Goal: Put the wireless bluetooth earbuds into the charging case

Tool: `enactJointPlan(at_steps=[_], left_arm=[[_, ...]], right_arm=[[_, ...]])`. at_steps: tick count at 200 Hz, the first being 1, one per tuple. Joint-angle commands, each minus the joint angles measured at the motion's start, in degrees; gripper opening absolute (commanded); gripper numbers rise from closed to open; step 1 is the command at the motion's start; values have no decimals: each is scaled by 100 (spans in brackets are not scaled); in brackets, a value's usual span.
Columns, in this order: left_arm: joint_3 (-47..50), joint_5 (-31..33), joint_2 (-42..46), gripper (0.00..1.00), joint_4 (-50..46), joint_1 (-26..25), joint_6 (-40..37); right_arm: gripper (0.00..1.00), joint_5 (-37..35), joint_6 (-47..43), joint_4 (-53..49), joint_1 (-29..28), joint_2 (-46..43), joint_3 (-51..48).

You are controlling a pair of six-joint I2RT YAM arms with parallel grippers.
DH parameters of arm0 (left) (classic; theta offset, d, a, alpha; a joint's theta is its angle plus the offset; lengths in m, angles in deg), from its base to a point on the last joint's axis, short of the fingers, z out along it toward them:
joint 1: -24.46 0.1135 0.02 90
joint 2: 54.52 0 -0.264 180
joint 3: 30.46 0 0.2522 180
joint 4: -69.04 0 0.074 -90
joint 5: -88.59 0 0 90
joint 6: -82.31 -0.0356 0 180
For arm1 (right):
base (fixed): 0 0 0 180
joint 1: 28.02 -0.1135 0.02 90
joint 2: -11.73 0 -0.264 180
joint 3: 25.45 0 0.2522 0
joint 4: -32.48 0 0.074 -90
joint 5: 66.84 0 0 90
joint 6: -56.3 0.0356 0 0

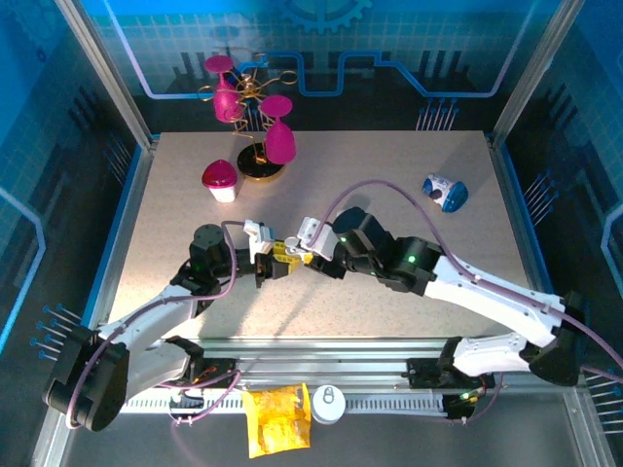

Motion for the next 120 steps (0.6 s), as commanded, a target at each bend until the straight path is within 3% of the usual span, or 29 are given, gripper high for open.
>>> enactJointPlan(at_steps=[1,26,46,120], left_arm=[[-183,-147,-39,12,273,-36,-114],[-148,-190,7,12,294,-52,-303],[-115,-204,92,13,285,-84,-473],[-130,-302,102,13,215,-211,-754]], right_arm=[[60,726,708,442,336,-427,-119],[74,1476,2003,349,1048,-263,114],[77,2397,2643,85,1707,45,327],[78,3207,2839,-1584,2210,1403,1475]])
